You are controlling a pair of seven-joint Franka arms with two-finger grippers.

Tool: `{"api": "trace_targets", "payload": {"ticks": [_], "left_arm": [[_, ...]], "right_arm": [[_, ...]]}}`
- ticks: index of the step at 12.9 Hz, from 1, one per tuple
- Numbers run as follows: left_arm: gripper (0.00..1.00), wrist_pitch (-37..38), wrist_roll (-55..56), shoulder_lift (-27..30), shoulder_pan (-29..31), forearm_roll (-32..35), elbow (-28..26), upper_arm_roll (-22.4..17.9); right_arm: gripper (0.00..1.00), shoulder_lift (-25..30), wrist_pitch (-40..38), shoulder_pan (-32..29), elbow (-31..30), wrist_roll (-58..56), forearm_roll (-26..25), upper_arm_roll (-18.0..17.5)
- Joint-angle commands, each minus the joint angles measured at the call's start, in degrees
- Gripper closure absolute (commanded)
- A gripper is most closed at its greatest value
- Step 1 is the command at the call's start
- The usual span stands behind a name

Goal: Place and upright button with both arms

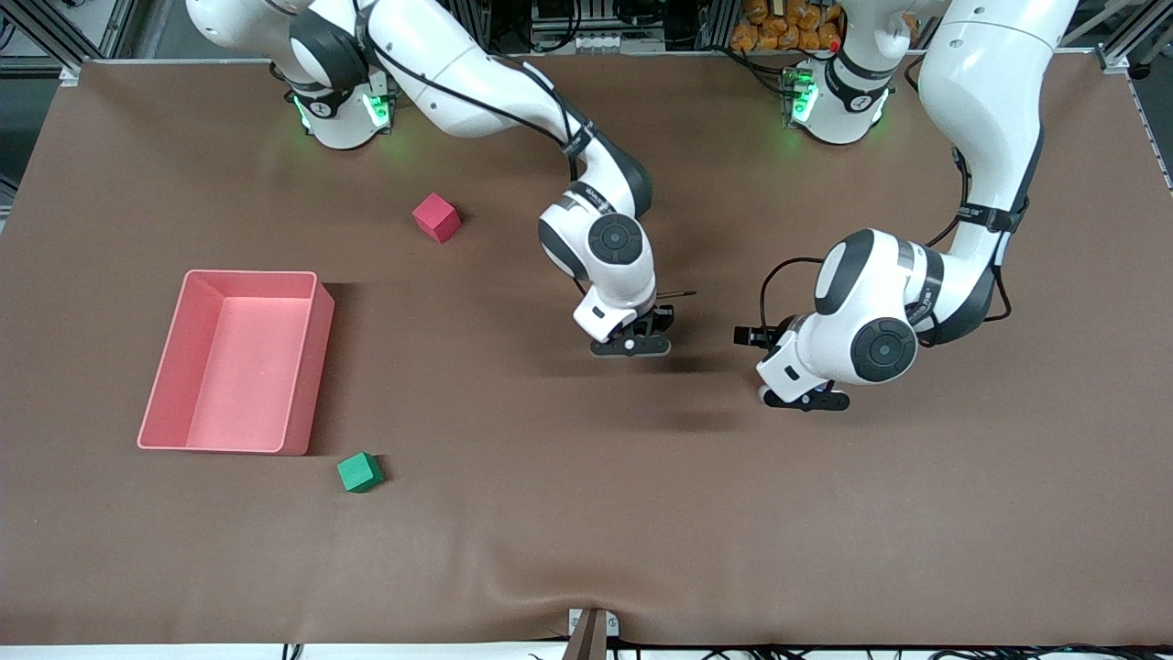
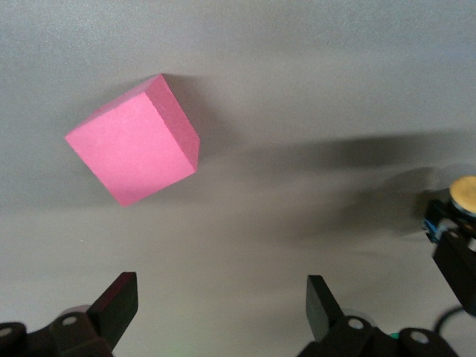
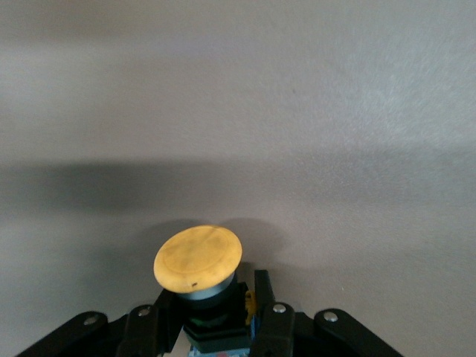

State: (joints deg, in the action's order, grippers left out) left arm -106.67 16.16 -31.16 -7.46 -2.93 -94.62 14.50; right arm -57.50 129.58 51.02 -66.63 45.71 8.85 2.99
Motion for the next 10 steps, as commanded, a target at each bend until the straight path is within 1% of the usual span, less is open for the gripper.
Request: {"api": "trace_targets", "payload": {"ticks": [1,2,4,6,7,9,10], "left_arm": [[0.00,0.67,0.27,0.31,0.17,-0.59,0.14,0.00],[0.00,0.67,0.36,0.31,0.17,-0.59,0.14,0.00],[0.00,0.67,0.36,0.31,0.17,-0.59,0.22,0.00],[0.00,0.67,0.54,0.22,-0.27,-0.67,0.57,0.00],[0.00,0.59,1.32,0.05,-0.62,-0.67,0.66,0.00],[0.00,0.15,2.99,-0.83,-1.06,-1.11,1.19,0.00],[0.00,0.06,3.35,-1.53,-1.93,-1.64,2.15,0.00]], "right_arm": [[0.14,-2.18,0.40,0.48,1.86,2.27,0.29,0.43],[0.00,-2.01,1.28,0.74,1.51,2.27,-0.23,0.52],[0.00,-0.35,0.94,0.92,1.51,2.10,-1.29,0.52],[0.00,2.73,0.15,-0.39,1.16,1.92,-1.29,0.61],[0.00,5.35,-0.99,-0.83,-0.24,2.18,-1.29,0.61],[0.00,11.15,-1.70,-3.81,-5.15,1.05,-1.20,0.61],[0.00,13.61,-1.70,-4.78,-7.35,-1.31,-1.20,0.61]]}}
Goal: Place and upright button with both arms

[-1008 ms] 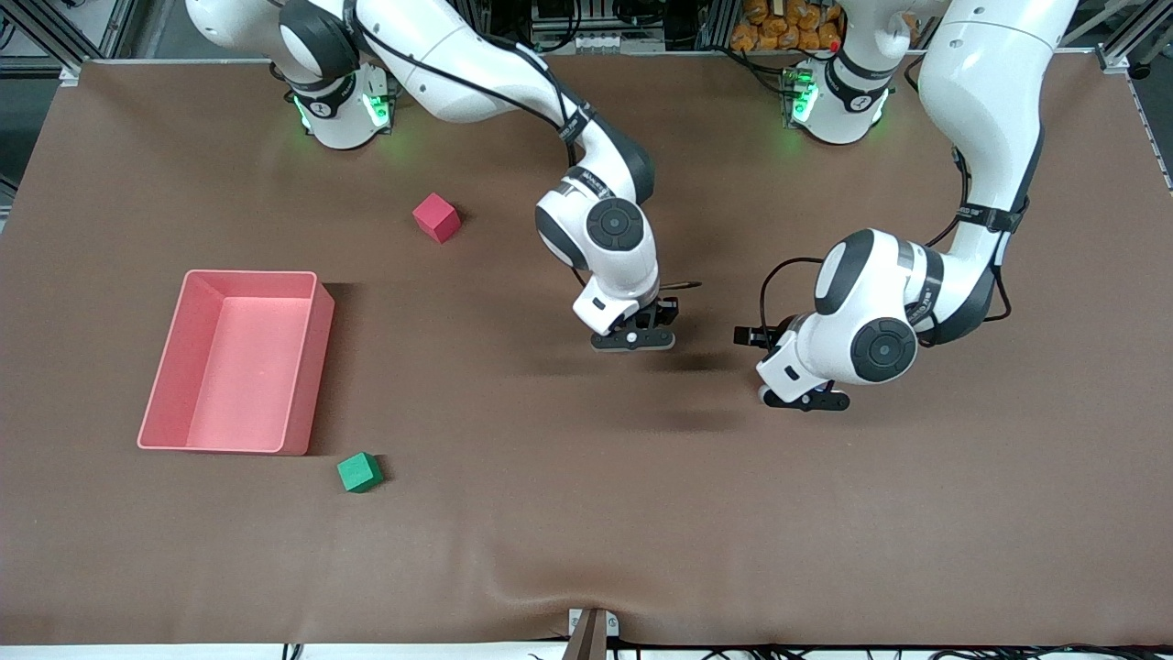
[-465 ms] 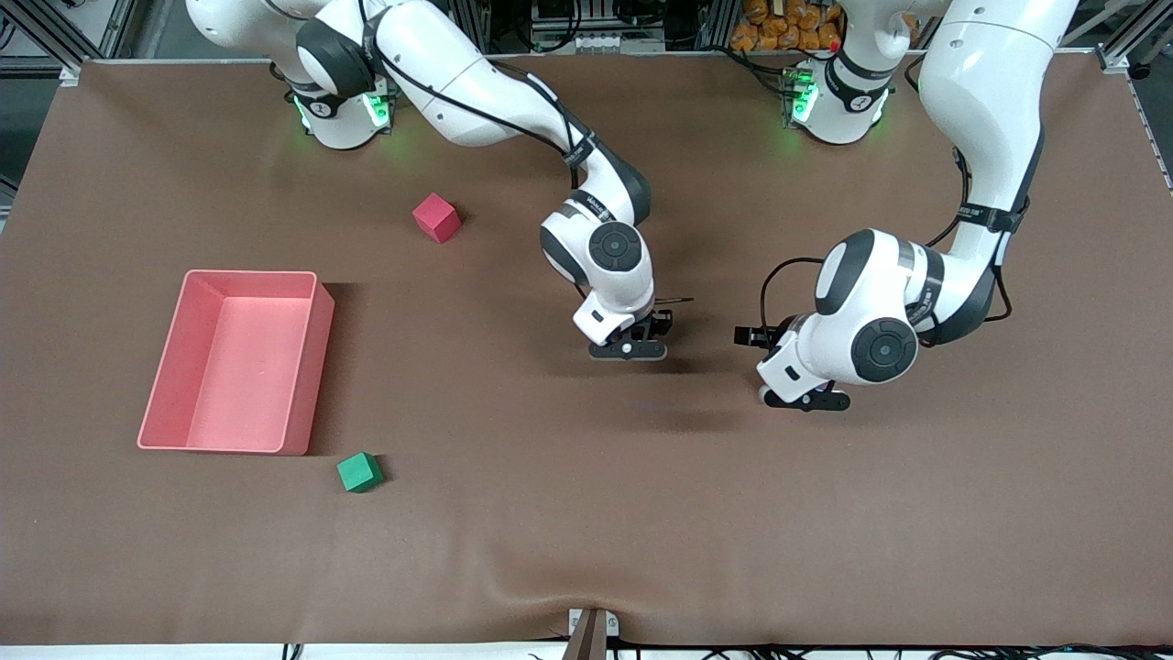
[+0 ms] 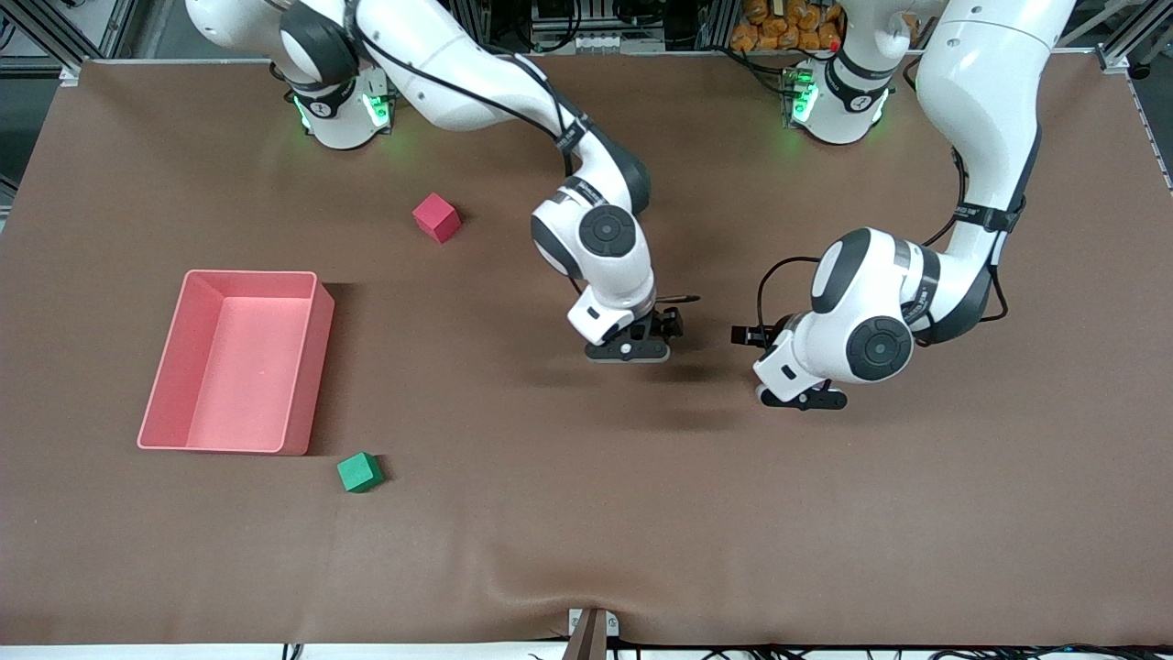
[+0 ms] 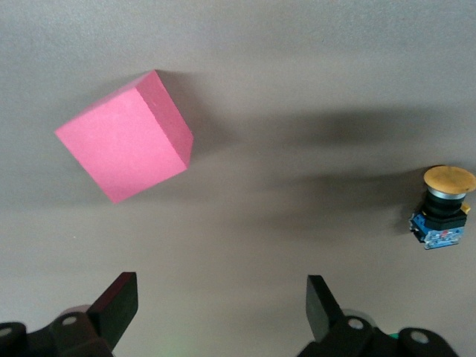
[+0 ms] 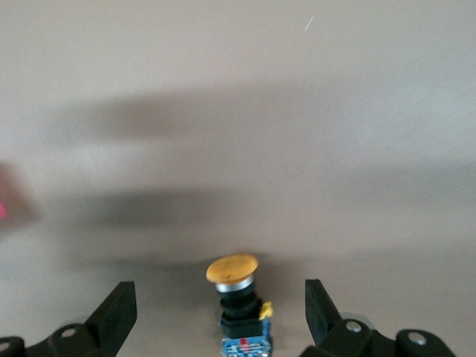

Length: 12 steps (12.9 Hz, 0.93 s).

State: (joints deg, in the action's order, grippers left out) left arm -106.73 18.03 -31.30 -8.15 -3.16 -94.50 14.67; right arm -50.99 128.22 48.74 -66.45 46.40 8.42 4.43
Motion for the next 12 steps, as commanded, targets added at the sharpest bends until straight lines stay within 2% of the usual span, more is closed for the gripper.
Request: {"api": "trace_targets", "payload": {"ticks": [1,5,6,7,10,12], "left_arm": [[0.00,0.12,2.00,-2.35,-2.73,-1.58,3.25,-0.16],[0.00,0.03,15.17,-8.68,-10.82,-0.80,9.58,-0.87],[0.00,0.03,15.71,-9.48,-11.27,-0.80,10.72,-0.87],[0.04,0.03,15.80,-10.01,-11.27,-0.97,11.26,-0.87],[0.15,-0.14,17.90,-11.50,-13.38,-1.06,12.84,-1.13],[0.16,-0.50,20.27,-14.13,-15.22,-1.06,15.91,-1.13]], "right_arm": [[0.00,9.57,-0.43,-4.34,-9.99,-4.37,-0.77,-0.83],[0.00,18.71,-1.91,-11.37,-19.40,-13.95,-0.86,-0.74],[0.00,20.21,-4.18,-13.13,-20.12,-15.28,-0.95,-0.65],[0.00,21.18,-6.38,-14.28,-20.04,-15.38,-1.65,-0.04],[0.00,22.86,-10.17,-14.99,-20.04,-15.38,-6.83,2.25],[0.00,23.91,-11.76,-16.13,-20.04,-15.55,-6.92,2.60]]}}
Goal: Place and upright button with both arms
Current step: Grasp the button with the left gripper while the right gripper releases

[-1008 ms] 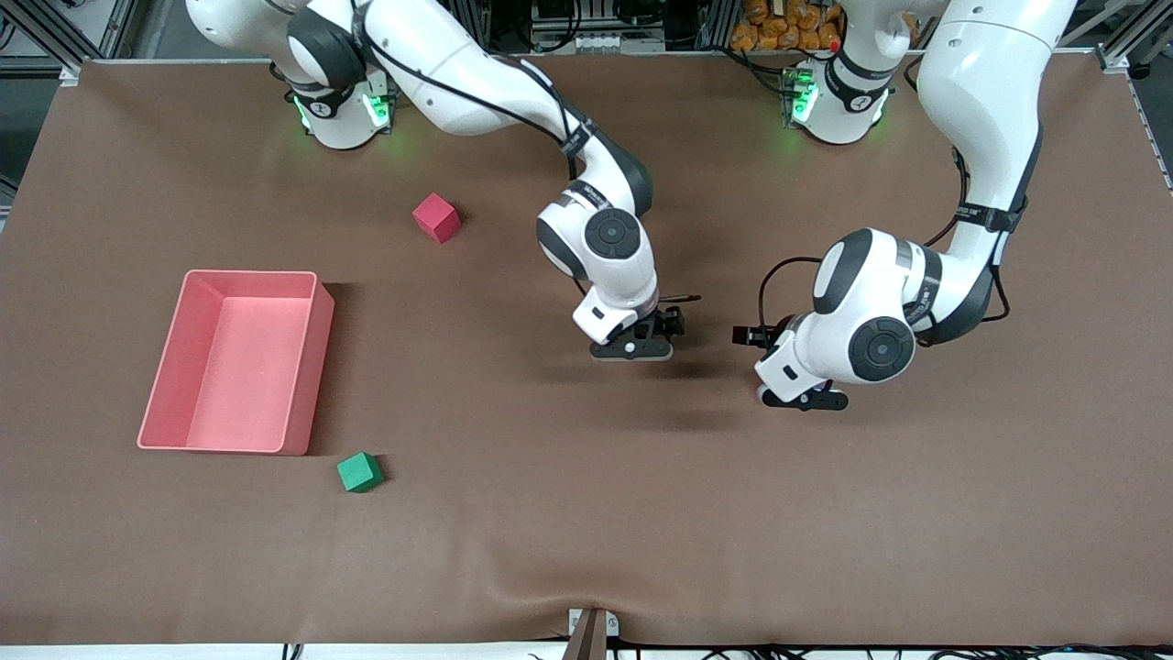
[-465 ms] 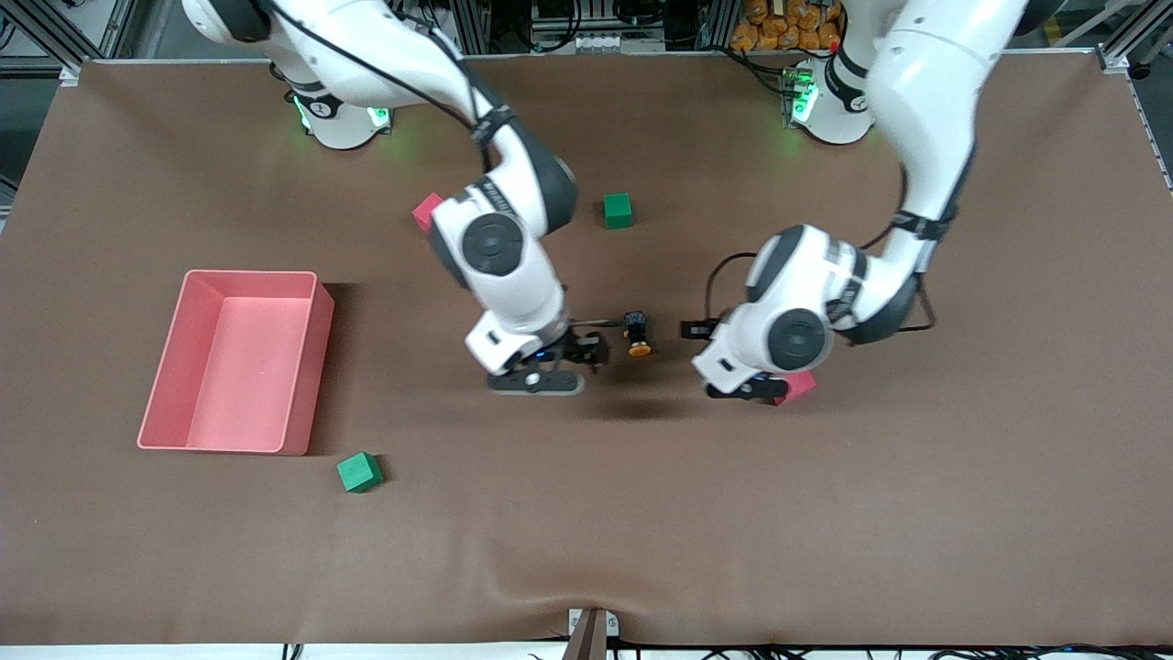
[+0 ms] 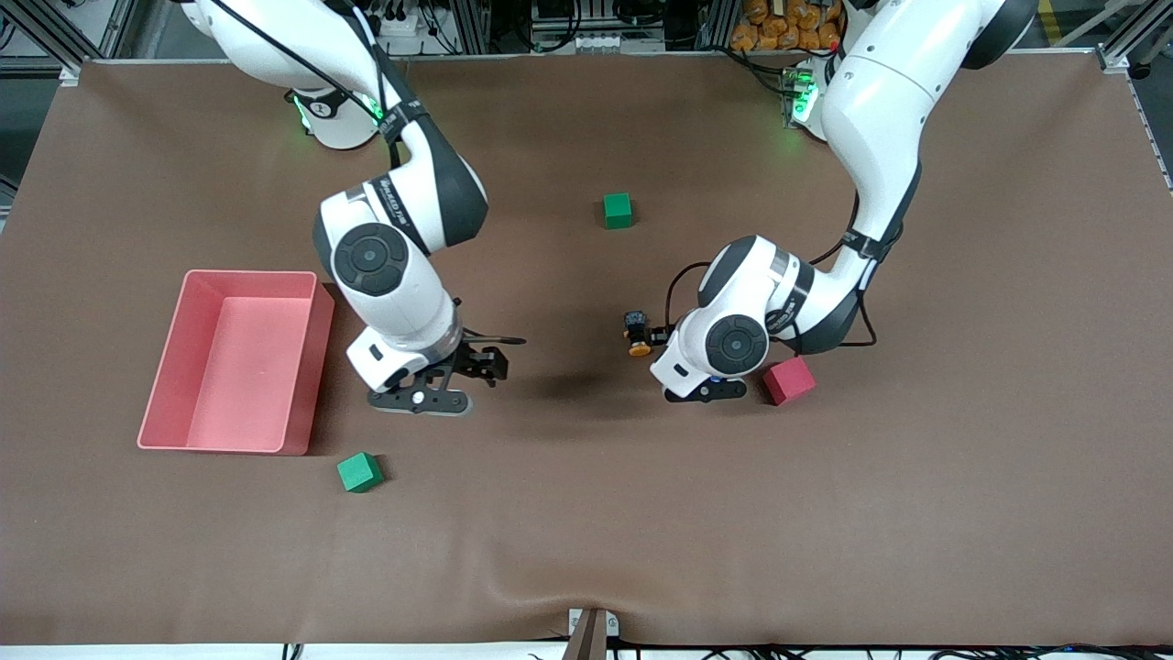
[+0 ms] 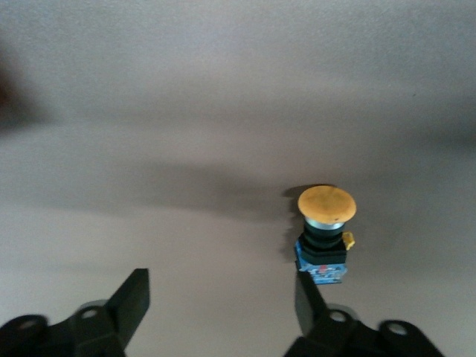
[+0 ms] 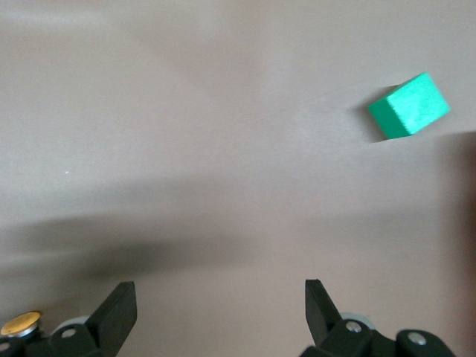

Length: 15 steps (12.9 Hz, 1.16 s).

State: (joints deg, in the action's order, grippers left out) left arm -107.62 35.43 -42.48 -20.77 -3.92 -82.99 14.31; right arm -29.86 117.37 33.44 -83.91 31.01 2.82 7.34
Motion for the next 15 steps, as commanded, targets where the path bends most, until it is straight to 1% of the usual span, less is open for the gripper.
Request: {"api": "trace_targets", "payload": {"ticks": [1,6,9,14,15], "left_arm": [[0.16,0.40,4.72,-4.09,-4.00,-0.30,5.72,-0.86],[0.17,0.40,5.18,-6.03,-4.89,-0.56,6.17,-0.77],[0.17,0.40,5.62,-6.39,-5.77,-0.74,6.26,-0.77],[0.17,-1.62,5.88,-7.27,-6.13,-0.91,6.26,-0.69],[0.18,-1.71,5.80,-7.27,-6.13,-2.13,6.26,-0.69]], "right_arm": [[0.00,3.66,-2.48,-1.35,-2.57,-0.68,-1.32,-0.22],[0.00,9.55,-11.44,-4.08,-2.57,-3.13,-1.58,0.13],[0.00,13.50,-17.24,-8.20,-2.66,-8.32,-1.58,0.31],[0.00,17.37,-22.09,-12.78,-2.83,-11.58,-1.67,0.31],[0.00,18.25,-23.05,-13.74,-2.83,-12.19,-1.67,0.31]]}}
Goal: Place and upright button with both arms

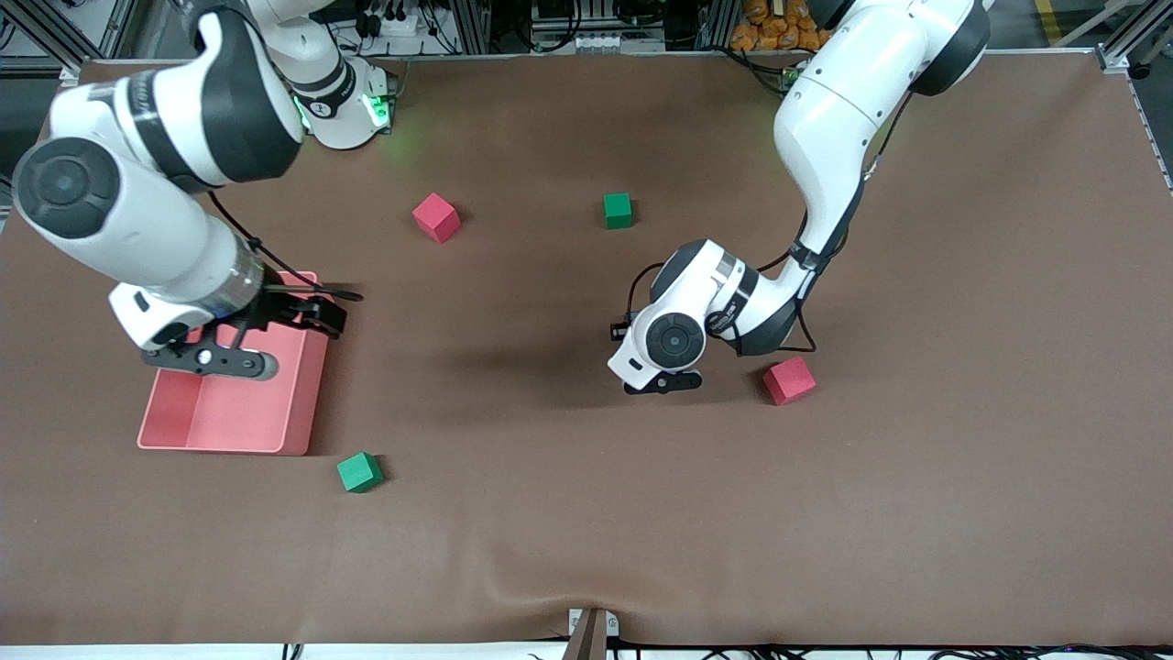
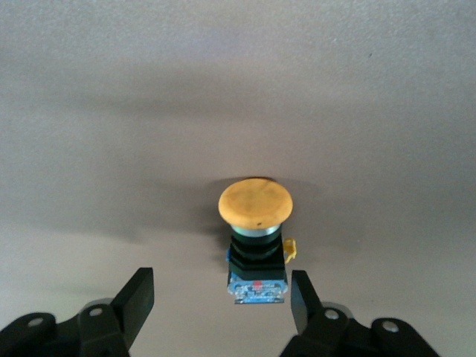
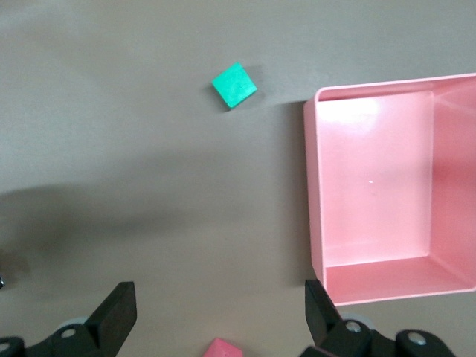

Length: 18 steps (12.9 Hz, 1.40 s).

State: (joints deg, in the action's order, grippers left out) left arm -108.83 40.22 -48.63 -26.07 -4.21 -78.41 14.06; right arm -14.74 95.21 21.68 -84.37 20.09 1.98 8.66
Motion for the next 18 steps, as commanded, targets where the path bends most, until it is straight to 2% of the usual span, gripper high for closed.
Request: {"api": "trace_targets", "payload": {"ticks": [1,5,7,8,10,13,14,17,18], "left_arm": [[0.19,-0.68,1.09,-1.12,-0.91,-2.63,1.68,-0.52],[0.23,-1.73,1.09,-2.35,-1.35,-2.64,1.59,-0.52],[0.24,-1.73,1.01,-2.88,-1.53,-2.64,1.59,-0.52],[0.25,-1.73,1.01,-2.96,-1.53,-2.73,1.59,-0.52],[0.31,-1.73,1.09,-3.23,-1.61,-2.73,1.50,-0.52],[0.40,-1.73,1.18,-3.23,-1.53,-3.17,1.41,-0.52],[0.51,-1.64,1.70,-3.23,-1.53,-3.26,1.33,-0.52],[0.94,-1.73,2.15,-3.23,-1.53,-3.26,1.33,-0.52],[1.00,-1.64,2.15,-3.23,-1.53,-3.34,1.41,-0.52]], "right_arm": [[0.00,4.18,-1.95,-3.30,-2.38,-2.24,-0.83,-1.02],[0.00,9.36,-6.25,-9.53,-3.25,-8.73,-1.01,-1.19],[0.00,12.53,-7.84,-13.93,-3.52,-16.01,-1.01,-1.72],[0.00,14.02,-8.54,-16.91,-3.52,-19.00,-1.01,-2.85],[0.00,14.91,-9.68,-24.20,-3.17,-20.70,-1.10,-8.20],[0.00,16.75,-12.41,-24.23,-2.73,-19.91,-3.03,-8.57],[0.00,17.72,-12.68,-24.14,-2.73,-19.83,-3.03,-8.66],[0.00,18.17,-14.08,-23.88,-2.82,-18.77,-2.68,-8.58],[0.00,18.08,-14.17,-23.97,-2.99,-18.86,-2.51,-8.40]]}}
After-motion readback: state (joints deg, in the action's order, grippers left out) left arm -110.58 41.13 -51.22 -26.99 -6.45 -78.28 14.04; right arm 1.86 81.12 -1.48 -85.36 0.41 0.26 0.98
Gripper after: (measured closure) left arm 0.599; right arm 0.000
